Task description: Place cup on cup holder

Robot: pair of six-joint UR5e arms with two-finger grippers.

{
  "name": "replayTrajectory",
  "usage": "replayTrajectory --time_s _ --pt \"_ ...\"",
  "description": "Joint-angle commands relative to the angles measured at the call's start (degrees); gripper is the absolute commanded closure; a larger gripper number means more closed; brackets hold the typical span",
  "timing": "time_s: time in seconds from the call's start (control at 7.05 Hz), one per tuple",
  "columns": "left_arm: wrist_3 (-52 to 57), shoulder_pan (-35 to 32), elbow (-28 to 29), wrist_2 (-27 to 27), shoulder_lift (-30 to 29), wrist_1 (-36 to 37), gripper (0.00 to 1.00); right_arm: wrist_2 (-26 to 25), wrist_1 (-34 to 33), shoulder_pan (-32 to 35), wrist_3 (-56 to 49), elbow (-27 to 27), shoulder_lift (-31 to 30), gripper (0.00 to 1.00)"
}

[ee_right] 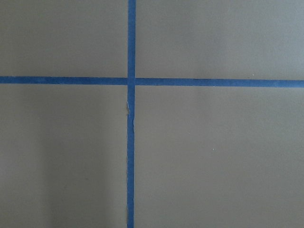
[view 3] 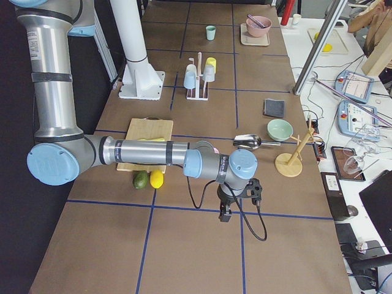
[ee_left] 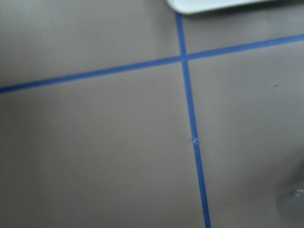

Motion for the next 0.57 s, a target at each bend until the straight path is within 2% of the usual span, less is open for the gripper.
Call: replayTrajectory --time_s 0.0,0.43 --pt "-0.09 0.08 -0.77 0.06 0.13 -0.22 0.0 -0.03 0.09 -0.06 0.1 0.95 0.09 0.0" --pt "-0.26 0.25 -3.05 -0.03 -1.27 0.65 0.0 0.23 -0.7 -0.94 0.8 1.93 2.98 0.0"
